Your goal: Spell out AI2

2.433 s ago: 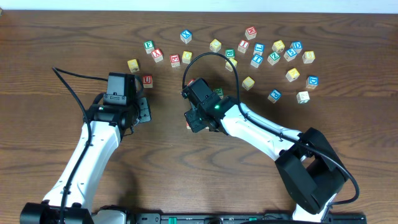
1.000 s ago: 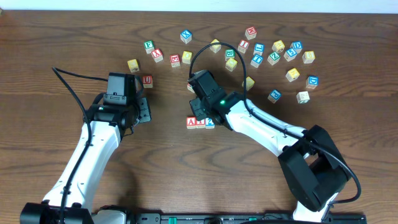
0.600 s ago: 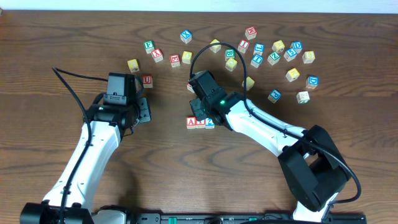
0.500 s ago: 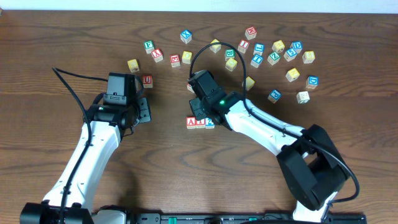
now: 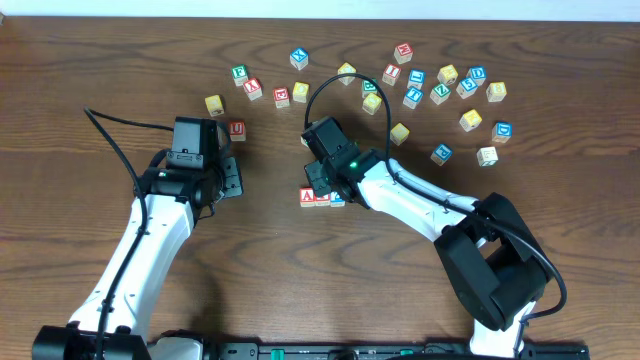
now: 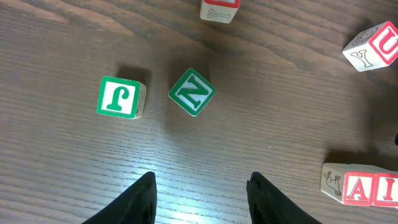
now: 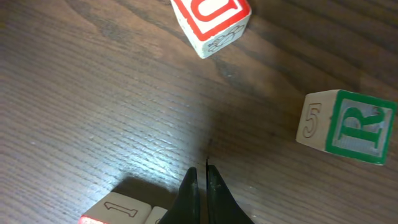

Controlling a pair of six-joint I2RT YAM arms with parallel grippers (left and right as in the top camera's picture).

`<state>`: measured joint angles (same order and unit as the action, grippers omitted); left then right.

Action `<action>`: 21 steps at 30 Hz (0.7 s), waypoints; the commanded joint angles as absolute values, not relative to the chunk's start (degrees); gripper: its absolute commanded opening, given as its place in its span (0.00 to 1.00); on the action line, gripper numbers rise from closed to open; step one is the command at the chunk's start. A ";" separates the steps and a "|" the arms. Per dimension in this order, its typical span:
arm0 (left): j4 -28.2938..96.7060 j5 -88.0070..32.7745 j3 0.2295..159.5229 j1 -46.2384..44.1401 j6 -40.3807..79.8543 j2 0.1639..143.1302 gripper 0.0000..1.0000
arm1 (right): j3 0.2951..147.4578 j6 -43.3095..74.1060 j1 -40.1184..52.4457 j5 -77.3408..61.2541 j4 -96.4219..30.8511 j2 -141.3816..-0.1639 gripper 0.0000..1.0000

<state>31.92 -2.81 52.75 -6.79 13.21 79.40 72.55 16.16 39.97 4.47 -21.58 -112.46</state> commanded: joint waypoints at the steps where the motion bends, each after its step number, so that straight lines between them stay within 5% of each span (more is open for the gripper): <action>1: 32.14 -2.11 53.10 -6.59 12.27 78.98 0.47 | 72.36 17.17 40.40 3.25 -21.61 -112.88 0.01; 21: 32.14 -2.11 53.10 -6.59 12.25 78.98 0.47 | 72.36 17.39 41.87 2.83 -24.43 -112.88 0.01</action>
<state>31.94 -2.81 52.75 -6.79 13.19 79.40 72.55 16.36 41.50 2.98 -24.18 -112.46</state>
